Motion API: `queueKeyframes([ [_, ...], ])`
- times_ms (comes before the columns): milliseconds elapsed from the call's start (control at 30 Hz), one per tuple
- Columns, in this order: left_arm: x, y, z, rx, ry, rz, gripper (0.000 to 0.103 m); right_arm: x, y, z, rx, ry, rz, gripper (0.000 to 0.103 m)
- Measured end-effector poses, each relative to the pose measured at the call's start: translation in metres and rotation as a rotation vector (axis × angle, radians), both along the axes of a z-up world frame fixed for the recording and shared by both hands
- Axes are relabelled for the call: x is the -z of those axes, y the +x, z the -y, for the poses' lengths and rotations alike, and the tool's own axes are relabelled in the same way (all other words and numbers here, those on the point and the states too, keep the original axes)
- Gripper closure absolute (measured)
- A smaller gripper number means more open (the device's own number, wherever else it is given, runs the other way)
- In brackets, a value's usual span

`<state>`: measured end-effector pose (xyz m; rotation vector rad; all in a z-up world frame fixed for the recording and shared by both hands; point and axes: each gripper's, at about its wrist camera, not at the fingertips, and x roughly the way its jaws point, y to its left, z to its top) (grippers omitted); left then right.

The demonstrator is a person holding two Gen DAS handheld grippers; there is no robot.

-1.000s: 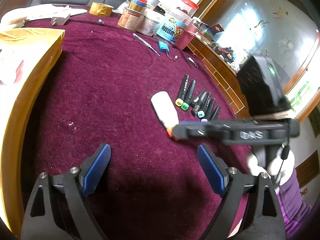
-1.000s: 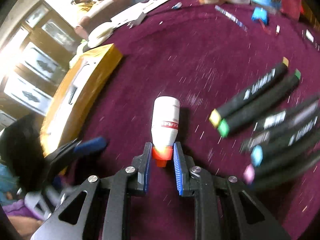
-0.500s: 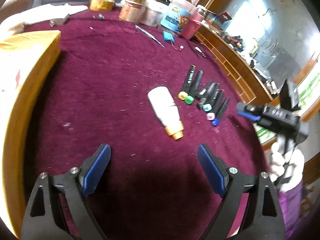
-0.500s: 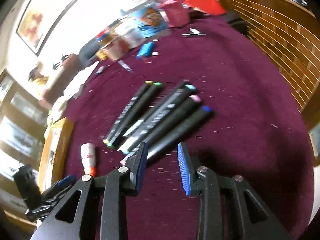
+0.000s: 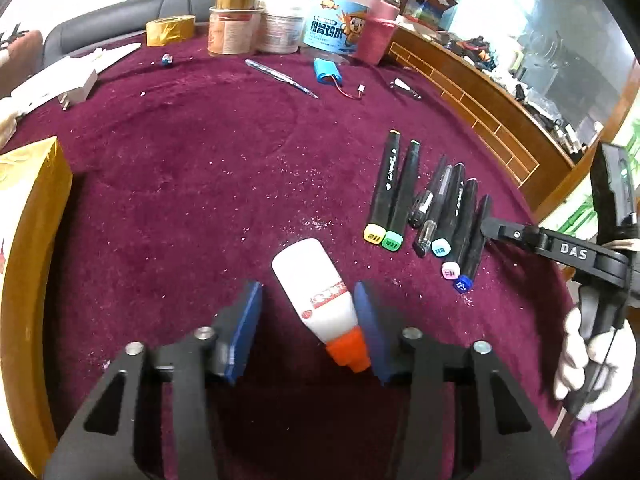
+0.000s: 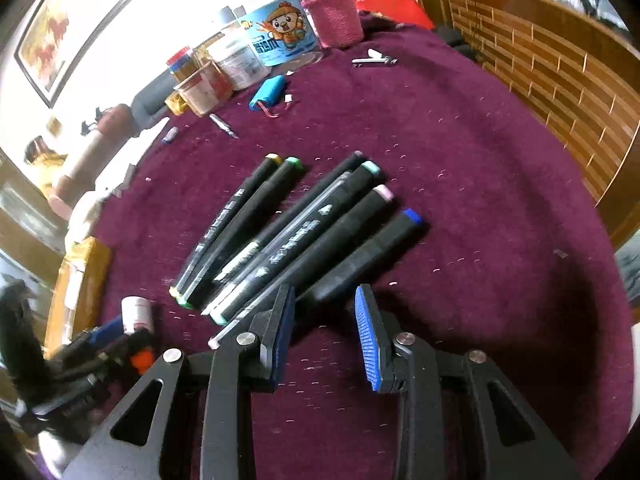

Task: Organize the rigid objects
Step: 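Grasp the orange-capped glue bottle with left gripper while right moves to the markers, then carry the glue bottle to the box with left while right grasps a blue-capped marker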

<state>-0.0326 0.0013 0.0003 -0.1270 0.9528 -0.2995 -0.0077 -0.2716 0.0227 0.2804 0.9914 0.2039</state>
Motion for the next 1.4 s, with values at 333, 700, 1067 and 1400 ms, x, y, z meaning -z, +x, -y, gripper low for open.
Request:
queueKeyframes([
  [333,-0.001,0.017,0.006,-0.015,-0.02,-0.02,0.044,-0.001,0.002,0.011,0.032,0.043,-0.006,0.075],
  [700,0.0,0.005,0.023,0.121,0.174,0.073,0.064,-0.002,0.004,-0.025,0.007,-0.08,0.03,0.078],
  [1067,0.003,0.01,0.019,0.112,0.154,0.064,0.038,0.003,0.003,-0.015,0.035,-0.123,-0.008,0.078],
  [1400,-0.017,-0.017,-0.011,0.097,0.003,0.113,0.078,0.002,-0.003,-0.017,0.023,-0.147,0.025,0.09],
])
